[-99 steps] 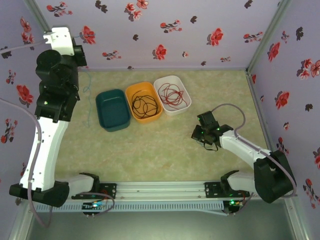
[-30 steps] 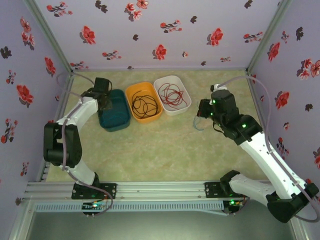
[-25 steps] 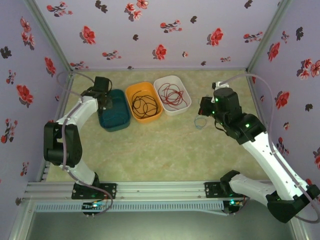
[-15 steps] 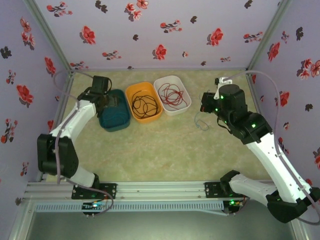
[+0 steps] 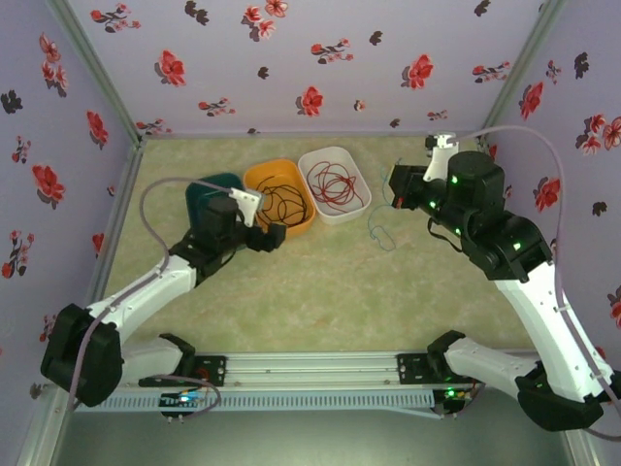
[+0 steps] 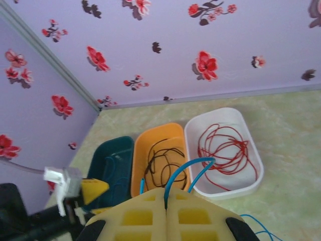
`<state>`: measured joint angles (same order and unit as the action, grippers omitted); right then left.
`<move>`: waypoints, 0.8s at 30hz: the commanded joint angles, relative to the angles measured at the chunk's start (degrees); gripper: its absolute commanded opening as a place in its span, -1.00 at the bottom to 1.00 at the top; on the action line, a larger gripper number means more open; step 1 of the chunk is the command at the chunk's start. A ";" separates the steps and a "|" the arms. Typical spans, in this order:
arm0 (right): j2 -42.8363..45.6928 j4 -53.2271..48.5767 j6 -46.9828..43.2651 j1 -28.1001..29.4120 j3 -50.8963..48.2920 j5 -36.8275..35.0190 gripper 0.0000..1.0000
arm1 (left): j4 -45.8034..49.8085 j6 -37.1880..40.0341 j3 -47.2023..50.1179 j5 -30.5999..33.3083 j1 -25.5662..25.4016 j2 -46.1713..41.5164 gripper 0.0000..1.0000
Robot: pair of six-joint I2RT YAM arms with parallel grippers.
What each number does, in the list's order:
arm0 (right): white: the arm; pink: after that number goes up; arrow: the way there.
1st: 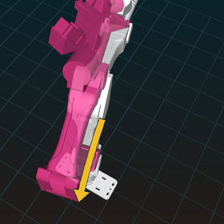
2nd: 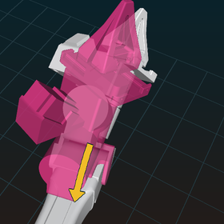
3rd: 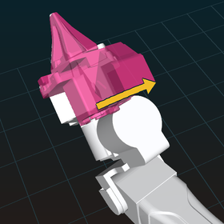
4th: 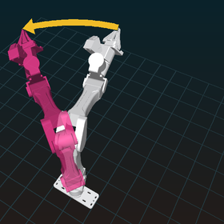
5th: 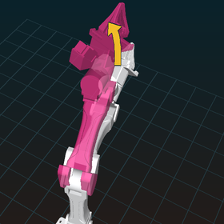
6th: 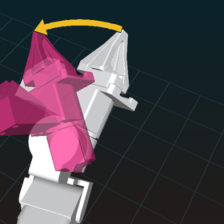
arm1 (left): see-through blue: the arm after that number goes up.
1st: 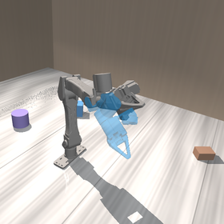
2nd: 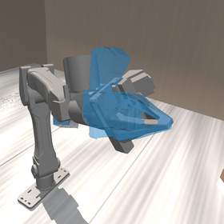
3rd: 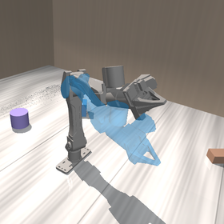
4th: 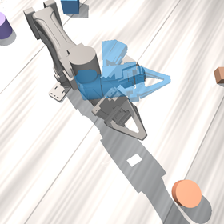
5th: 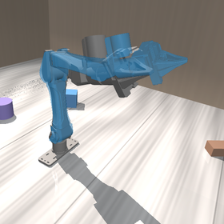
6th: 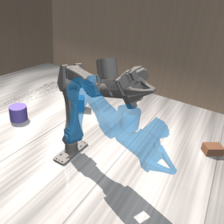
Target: Untangle the cables
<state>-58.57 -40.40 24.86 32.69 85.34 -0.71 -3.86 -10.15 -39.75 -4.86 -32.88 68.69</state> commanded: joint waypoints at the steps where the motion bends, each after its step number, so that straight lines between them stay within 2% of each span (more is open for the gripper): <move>1: -0.73 2.13 0.91 0.36 2.40 4.83 -1.00 | -14.52 -1.03 3.23 -3.06 -3.47 -0.27 0.99; 6: -1.05 6.88 4.04 0.36 2.99 7.30 -1.00 | -30.86 -5.92 8.59 0.15 -10.32 4.19 0.99; 13: -1.01 12.19 7.74 0.36 1.44 5.87 -1.00 | -48.03 -4.12 9.29 9.30 -21.24 15.49 0.99; 18: -0.69 14.81 9.48 0.36 0.12 3.66 -1.00 | -56.50 -7.79 7.36 12.00 -24.77 24.39 0.99; 24: -0.42 18.21 10.96 0.36 -1.12 2.35 -1.00 | -61.05 -8.69 2.58 14.15 -26.63 32.25 0.99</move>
<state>-59.68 -26.37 34.17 32.69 84.97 3.16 -57.54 -17.61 -34.09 6.52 -58.87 99.09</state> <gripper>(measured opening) 0.062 0.996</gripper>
